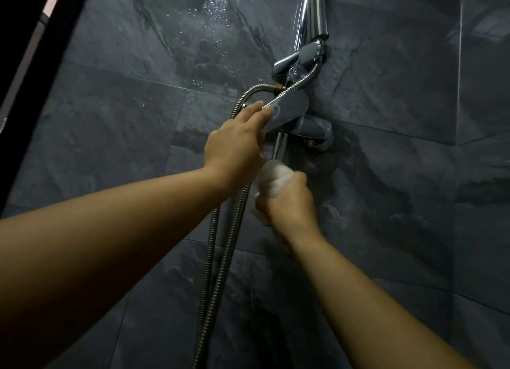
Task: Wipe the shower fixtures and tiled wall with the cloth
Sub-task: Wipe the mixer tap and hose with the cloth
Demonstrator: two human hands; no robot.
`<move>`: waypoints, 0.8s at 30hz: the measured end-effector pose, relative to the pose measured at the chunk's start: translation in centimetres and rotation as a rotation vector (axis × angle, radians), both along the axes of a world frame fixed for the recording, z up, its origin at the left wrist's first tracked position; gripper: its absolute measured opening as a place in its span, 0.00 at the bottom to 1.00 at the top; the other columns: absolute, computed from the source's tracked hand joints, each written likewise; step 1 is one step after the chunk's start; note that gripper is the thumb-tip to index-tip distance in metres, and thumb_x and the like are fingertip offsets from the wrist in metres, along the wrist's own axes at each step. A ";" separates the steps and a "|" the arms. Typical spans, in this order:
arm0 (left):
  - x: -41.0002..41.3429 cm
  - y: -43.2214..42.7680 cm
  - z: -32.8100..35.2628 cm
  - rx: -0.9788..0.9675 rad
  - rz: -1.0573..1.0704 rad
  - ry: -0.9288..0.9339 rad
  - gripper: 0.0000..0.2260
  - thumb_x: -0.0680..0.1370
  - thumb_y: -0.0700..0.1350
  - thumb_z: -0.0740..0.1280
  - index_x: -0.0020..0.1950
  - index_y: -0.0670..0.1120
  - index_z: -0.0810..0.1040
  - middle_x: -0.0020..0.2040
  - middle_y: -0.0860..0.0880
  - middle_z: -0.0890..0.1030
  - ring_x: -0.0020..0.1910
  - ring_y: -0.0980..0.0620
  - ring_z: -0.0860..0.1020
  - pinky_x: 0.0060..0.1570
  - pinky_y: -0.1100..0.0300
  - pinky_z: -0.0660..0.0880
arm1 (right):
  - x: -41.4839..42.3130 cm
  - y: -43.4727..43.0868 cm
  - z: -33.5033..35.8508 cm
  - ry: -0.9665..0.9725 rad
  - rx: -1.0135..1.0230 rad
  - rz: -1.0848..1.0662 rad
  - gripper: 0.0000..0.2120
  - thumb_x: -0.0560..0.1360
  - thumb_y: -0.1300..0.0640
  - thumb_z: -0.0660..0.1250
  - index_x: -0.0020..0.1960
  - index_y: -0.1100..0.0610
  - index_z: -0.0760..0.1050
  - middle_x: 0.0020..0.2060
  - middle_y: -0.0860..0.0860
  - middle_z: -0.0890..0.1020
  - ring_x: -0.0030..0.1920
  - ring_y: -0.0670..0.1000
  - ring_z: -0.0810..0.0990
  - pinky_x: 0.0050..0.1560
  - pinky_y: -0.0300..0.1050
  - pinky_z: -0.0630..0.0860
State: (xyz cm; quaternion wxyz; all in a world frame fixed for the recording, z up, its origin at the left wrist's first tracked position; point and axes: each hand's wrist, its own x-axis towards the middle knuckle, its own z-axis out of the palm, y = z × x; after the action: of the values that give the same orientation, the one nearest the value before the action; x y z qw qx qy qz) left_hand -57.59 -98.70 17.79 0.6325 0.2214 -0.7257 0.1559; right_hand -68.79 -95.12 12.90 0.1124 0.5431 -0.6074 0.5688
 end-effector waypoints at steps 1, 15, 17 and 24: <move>0.0 0.1 0.0 0.004 0.002 -0.003 0.21 0.79 0.42 0.58 0.73 0.50 0.64 0.74 0.52 0.64 0.65 0.44 0.70 0.59 0.44 0.71 | 0.2 0.3 -0.9 0.088 -0.032 -0.026 0.28 0.68 0.55 0.72 0.61 0.58 0.62 0.54 0.57 0.77 0.52 0.59 0.78 0.50 0.55 0.78; 0.7 0.3 0.5 -0.008 0.070 -0.048 0.20 0.80 0.44 0.57 0.73 0.52 0.64 0.73 0.52 0.65 0.67 0.45 0.69 0.61 0.46 0.70 | -3.1 3.8 3.0 0.546 -0.266 -0.124 0.30 0.73 0.45 0.68 0.68 0.59 0.63 0.64 0.58 0.67 0.59 0.59 0.71 0.56 0.50 0.70; 0.9 0.3 0.5 -0.005 0.087 -0.054 0.20 0.80 0.45 0.57 0.73 0.53 0.63 0.74 0.53 0.64 0.67 0.45 0.69 0.61 0.47 0.70 | -2.7 1.5 4.9 0.697 -0.200 -0.226 0.23 0.77 0.46 0.61 0.67 0.58 0.67 0.66 0.59 0.64 0.62 0.61 0.67 0.60 0.52 0.67; 1.1 0.1 0.8 -0.026 0.069 -0.061 0.20 0.80 0.45 0.57 0.72 0.53 0.65 0.72 0.52 0.67 0.67 0.45 0.69 0.60 0.43 0.71 | -1.8 -1.4 4.8 0.941 0.036 -0.327 0.17 0.78 0.46 0.58 0.64 0.50 0.70 0.66 0.52 0.69 0.68 0.61 0.60 0.67 0.51 0.59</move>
State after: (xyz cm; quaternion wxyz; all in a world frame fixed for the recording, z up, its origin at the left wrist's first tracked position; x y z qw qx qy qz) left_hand -56.48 -98.59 18.59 0.6070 0.2332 -0.7346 0.1936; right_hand -70.59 -96.55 17.67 0.4526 0.6405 -0.5777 0.2262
